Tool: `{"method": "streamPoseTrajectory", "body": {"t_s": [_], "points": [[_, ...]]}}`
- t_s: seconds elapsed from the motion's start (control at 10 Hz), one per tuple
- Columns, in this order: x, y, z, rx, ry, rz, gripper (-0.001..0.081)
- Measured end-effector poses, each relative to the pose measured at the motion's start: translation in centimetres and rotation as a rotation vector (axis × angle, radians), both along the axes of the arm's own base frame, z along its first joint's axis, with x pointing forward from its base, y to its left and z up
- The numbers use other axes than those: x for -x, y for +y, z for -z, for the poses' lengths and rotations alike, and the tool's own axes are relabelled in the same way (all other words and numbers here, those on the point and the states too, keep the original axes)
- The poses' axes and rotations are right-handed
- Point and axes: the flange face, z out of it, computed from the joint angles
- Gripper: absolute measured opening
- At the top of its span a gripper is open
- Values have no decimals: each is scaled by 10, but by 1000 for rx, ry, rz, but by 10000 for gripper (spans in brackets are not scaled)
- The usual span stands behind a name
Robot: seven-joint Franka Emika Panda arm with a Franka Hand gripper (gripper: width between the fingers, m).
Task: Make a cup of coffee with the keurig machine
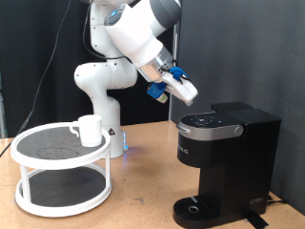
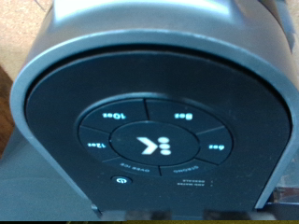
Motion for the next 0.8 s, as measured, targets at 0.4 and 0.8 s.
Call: {"method": "streamPoseTrajectory", "body": {"t_s": [0.4, 0.8], "points": [[42, -15, 16, -66, -5, 182, 0], [65, -22, 22, -64, 43, 153, 0]]}}
